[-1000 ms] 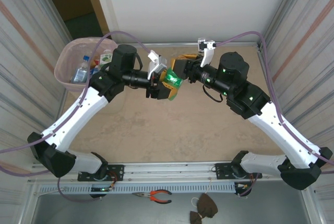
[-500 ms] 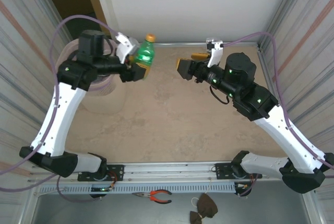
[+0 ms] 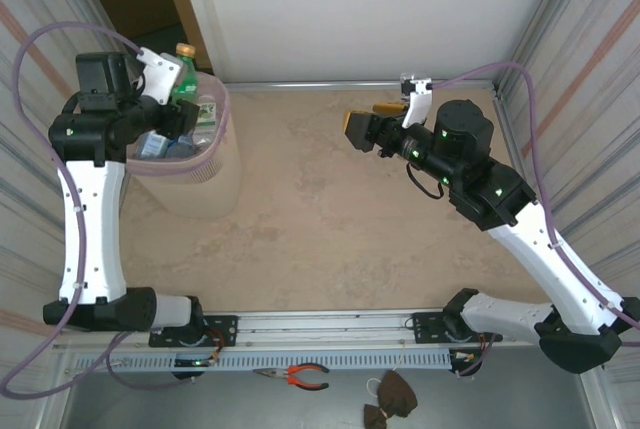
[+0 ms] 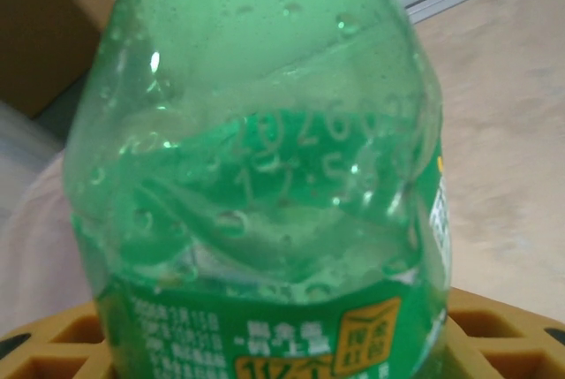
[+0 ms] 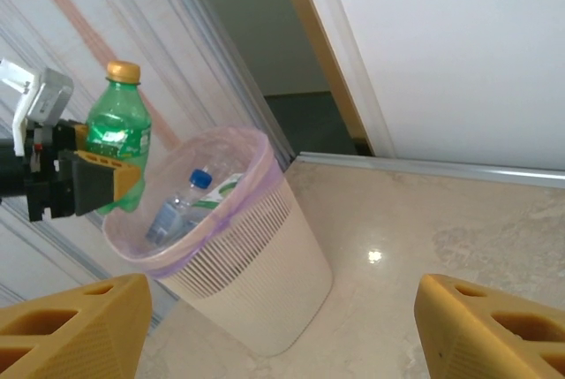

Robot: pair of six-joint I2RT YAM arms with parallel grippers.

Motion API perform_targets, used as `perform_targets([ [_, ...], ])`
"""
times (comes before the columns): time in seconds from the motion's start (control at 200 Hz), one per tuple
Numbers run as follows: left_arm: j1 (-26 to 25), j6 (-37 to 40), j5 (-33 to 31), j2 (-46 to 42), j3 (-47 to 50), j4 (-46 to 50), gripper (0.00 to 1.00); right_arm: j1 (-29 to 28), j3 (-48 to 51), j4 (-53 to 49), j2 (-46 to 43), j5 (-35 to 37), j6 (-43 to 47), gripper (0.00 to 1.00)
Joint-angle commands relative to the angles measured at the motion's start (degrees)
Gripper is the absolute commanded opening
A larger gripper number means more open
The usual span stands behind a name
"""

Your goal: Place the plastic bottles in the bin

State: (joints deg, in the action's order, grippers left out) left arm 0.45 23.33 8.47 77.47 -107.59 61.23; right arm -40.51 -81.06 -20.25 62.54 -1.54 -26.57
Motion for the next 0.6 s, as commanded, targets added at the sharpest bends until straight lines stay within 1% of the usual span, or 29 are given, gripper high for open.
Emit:
perform_targets([
  [0.0, 1.2, 5.0, -15.1, 2.2, -0.5, -2.2, 0.58, 0.8, 0.9, 0.3, 0.4, -1.8, -1.2, 0.77],
  [0.04, 1.8, 6.2, -17.7, 3.1, -0.6, -2.5, 0.58, 0.9, 0.9, 0.3, 0.6, -2.4, -1.4, 0.77],
  [0.12, 3.4, 7.6, -20.0, 4.8, -0.9, -2.9, 0.58, 1.4, 0.9, 0.4, 1.0, -3.0, -1.5, 0.77],
  [0.301, 7.3, 8.8, -19.2, 6.2, 1.3, -7.0, 0.59, 2.0, 1.6, 1.7, 2.0, -4.7, -2.4, 0.77],
  [0.476, 10.6, 7.0, -20.7, 9.5, 1.7, -6.8, 0.58, 2.2, 2.6, 2.7, 2.4, -5.7, -3.2, 0.77],
  [0.591, 11.6, 6.0, -19.4, 11.6, 2.5, -5.5, 0.58, 2.8, 3.0, 3.0, 2.4, -6.0, -3.3, 0.77],
])
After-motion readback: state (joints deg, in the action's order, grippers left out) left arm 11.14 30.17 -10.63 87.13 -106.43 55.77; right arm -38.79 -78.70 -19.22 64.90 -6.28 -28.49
